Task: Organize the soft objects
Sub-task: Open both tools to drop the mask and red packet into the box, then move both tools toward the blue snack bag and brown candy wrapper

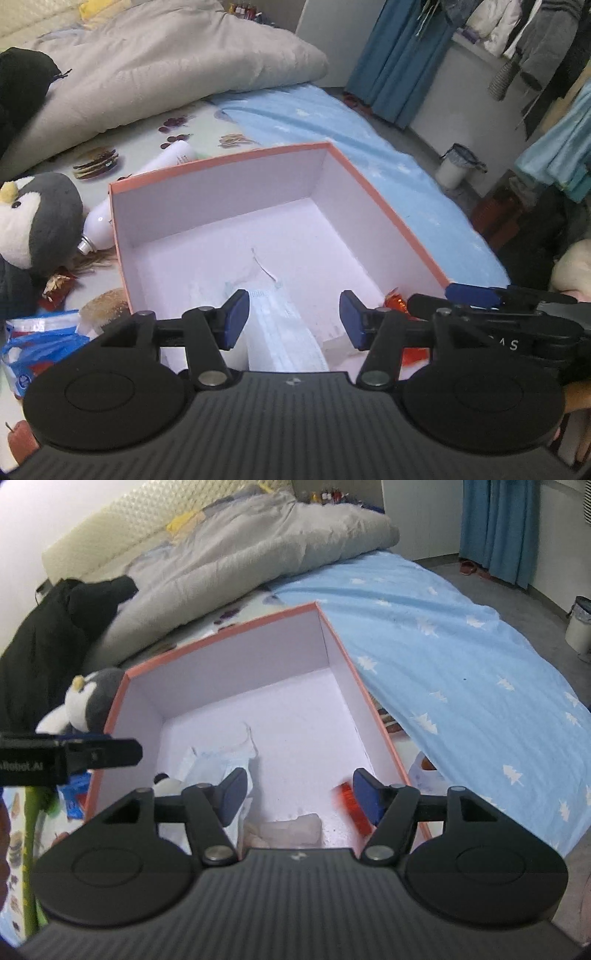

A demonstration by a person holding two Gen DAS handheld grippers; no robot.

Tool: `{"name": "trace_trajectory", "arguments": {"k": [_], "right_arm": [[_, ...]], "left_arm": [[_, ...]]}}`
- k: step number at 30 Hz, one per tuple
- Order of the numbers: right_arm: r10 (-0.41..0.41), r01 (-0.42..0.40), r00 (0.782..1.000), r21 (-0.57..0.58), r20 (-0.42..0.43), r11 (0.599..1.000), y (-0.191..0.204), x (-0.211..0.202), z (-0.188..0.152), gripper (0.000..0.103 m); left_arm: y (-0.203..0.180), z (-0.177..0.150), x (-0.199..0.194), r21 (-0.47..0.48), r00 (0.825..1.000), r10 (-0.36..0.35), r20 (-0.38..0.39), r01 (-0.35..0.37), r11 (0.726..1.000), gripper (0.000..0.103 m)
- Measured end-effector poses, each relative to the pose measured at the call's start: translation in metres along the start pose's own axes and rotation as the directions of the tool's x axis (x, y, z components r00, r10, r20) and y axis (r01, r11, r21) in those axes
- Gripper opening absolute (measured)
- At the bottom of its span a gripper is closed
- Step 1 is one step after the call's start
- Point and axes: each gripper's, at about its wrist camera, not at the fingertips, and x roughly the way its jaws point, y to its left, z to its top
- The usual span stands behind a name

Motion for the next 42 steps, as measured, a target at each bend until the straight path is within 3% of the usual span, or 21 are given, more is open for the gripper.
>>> {"name": "trace_trajectory", "arguments": {"k": [3,16,22,24,34,42], "right_arm": [[0.012,-0.012,0.999,0.005,0.043,1.000,0.003,-0.015,-0.003,0.066],[0.081,-0.064,0.978,-0.091,0.194,0.994,0.041,-0.076,-0.043,0.066],[0.102,-0.075,0.969,-0.126,0.225,0.989,0.056,-0.097,-0.063,0.066],[0.113,-0.084,0.966,-0.132,0.233,0.988,0.061,-0.104,-0.071,0.066],[0.130,-0.085,0.958,-0.180,0.255,0.980,0.092,-0.125,-0.115,0.066],[0.179,-0.124,0.956,-0.233,0.232,0.964,0.112,-0.129,-0.151,0.066]], "left_arm": [[-0.001,-0.007,-0.017,0.034,0.999,0.012,0.051,-0.014,0.999,0.071],[0.000,-0.063,-0.105,0.065,0.973,0.050,0.226,-0.067,0.996,0.072],[0.007,-0.096,-0.136,0.052,0.959,0.045,0.281,-0.062,0.997,0.072],[0.006,-0.107,-0.146,0.061,0.950,0.066,0.306,-0.089,0.994,0.072],[0.019,-0.170,-0.181,0.013,0.936,0.092,0.341,-0.102,0.995,0.072],[0.044,-0.226,-0.199,-0.084,0.930,0.166,0.327,-0.147,0.986,0.072]]}}
